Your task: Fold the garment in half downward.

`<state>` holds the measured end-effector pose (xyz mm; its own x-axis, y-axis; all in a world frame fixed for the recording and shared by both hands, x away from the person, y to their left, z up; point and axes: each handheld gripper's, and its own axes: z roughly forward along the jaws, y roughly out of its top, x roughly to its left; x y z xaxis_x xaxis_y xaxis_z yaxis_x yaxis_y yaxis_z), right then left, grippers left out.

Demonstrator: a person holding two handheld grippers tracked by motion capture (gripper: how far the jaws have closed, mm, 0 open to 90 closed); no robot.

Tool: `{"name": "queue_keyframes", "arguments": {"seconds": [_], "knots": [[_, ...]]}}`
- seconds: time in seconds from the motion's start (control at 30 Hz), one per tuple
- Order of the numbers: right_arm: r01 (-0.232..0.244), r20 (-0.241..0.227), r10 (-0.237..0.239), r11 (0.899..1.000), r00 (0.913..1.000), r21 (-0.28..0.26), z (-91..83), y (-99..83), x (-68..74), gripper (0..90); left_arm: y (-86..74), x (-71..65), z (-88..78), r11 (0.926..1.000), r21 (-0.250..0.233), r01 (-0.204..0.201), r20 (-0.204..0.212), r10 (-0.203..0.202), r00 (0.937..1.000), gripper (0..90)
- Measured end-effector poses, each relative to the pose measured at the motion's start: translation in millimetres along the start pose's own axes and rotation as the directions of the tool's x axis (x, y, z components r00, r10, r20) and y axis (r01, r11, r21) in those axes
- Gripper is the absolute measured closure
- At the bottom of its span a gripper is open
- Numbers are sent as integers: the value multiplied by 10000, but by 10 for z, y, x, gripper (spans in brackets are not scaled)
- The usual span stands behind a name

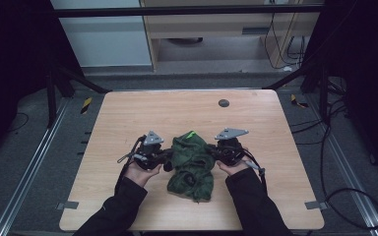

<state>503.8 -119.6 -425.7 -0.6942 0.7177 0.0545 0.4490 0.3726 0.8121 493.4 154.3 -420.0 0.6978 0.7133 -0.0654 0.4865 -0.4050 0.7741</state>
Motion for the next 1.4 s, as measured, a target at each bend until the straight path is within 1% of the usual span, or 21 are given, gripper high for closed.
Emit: {"name": "queue_keyframes", "arguments": {"seconds": [0.07, 0.13, 0.17, 0.3, 0.4, 0.53, 0.63, 0.7, 0.9, 0.93, 1.13, 1.3, 1.4], "knots": [[17, -62, -17, 10000, 10000, 4, -10, -5, 23, 838, -21, -10, -27, 10000, 31, -13, 19, 13, 10000, 884], [84, -118, -85, 10000, 9999, -5, -29, -16, 48, 837, -36, -16, -47, 9999, 9, 163, 195, -163, 9997, 884], [101, -152, -101, 9999, 9998, -20, -40, -21, 58, 837, -40, -22, -57, 9999, 26, 132, 204, -133, 9997, 884], [100, -268, -100, 10000, 9996, -8, -70, -54, 90, 836, -64, -56, -74, 9999, 97, 81, 194, -83, 9998, 884], [103, -345, -102, 9999, 9994, 38, -80, -89, 120, 836, -94, -77, -77, 9998, 163, 117, 167, -120, 9998, 884], [116, -365, -111, 9999, 9993, 127, -95, -132, 151, 836, -138, -101, -83, 9996, 245, 119, 141, -123, 9998, 885], [86, -456, -81, 9999, 9989, 95, -116, -160, 172, 836, -160, -109, -97, 9996, 282, 92, 94, -94, 9999, 885], [79, -509, -75, 9999, 9987, 73, -131, -179, 190, 835, -177, -113, -121, 9996, 258, 149, 121, -152, 9998, 885], [49, -623, -43, 9999, 9980, 95, -162, -246, 235, 826, -247, -162, -156, 9994, 354, 64, 232, -72, 9997, 884], [22, -654, -13, 9999, 9979, 134, -166, -259, 243, 826, -264, -175, -156, 9992, 402, -1, 230, -9, 9997, 884], [100, -732, -86, 9998, 9973, 190, -183, -324, 291, 827, -320, -214, -154, 9985, 549, -15, 341, -3, 9994, 884], [48, -815, -31, 9998, 9967, 216, -199, -378, 307, 826, -378, -242, -138, 9972, 740, -93, 409, 63, 9991, 884], [-50, -884, 74, 9996, 9961, 265, -207, -413, 326, 824, -404, -248, -138, 9968, 795, -38, 434, 4, 9991, 884]]}}
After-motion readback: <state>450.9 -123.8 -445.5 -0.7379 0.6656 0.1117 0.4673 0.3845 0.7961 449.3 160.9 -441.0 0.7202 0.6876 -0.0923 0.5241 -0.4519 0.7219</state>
